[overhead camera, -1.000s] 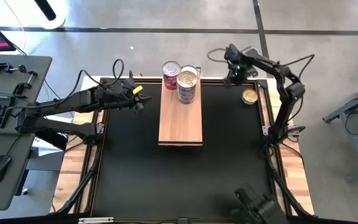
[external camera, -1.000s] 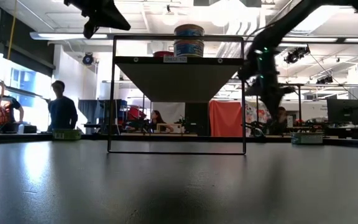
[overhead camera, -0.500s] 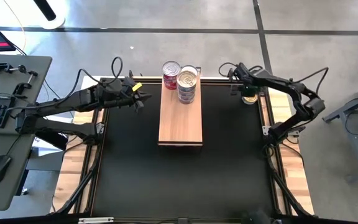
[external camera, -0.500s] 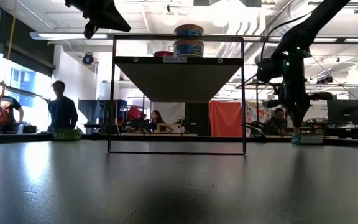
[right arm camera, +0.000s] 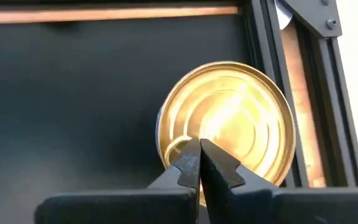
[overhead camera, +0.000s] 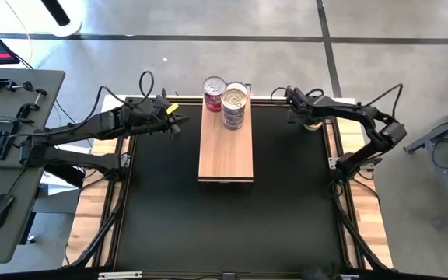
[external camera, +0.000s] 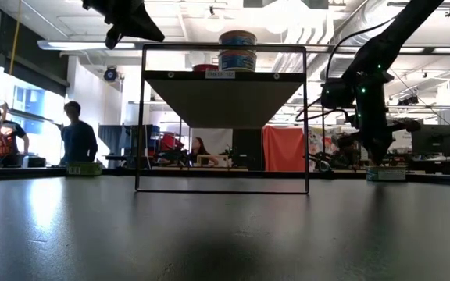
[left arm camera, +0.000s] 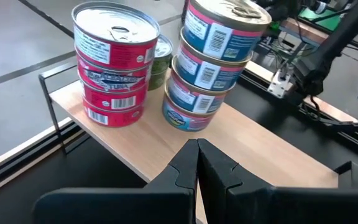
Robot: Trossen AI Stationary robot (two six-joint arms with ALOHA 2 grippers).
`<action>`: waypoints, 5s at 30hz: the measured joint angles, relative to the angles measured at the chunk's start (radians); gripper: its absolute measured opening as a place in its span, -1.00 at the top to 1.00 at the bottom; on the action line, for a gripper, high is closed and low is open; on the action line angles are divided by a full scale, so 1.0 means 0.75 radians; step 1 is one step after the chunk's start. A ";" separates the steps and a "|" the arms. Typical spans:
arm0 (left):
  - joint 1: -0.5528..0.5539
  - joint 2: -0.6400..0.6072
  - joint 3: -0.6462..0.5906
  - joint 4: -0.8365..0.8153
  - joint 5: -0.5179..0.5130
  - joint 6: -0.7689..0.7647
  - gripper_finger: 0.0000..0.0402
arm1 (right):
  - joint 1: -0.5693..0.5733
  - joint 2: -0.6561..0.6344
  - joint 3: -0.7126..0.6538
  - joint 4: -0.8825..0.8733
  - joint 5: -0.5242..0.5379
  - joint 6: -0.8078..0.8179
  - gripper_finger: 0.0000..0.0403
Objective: Stack canned seafood by type on shelf
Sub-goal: Put the green tuna can on the shelf
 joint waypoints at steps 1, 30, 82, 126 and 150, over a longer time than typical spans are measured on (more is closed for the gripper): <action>0.000 0.002 0.000 0.001 -0.004 -0.002 1.00 | 0.002 0.000 -0.011 0.023 0.006 0.007 1.00; -0.009 0.003 0.000 0.011 -0.028 -0.313 1.00 | 0.541 -0.007 -0.030 0.042 -0.496 -0.665 1.00; -1.374 1.038 0.202 0.669 -0.410 -0.717 1.00 | 1.957 0.505 0.529 0.828 -0.426 0.128 1.00; -1.156 1.530 0.424 0.534 -0.242 0.073 1.00 | 1.961 0.448 0.305 0.664 -0.368 0.636 1.00; -1.193 1.541 0.411 0.489 -0.263 0.072 1.00 | 1.954 0.432 0.565 0.690 -0.435 0.513 1.00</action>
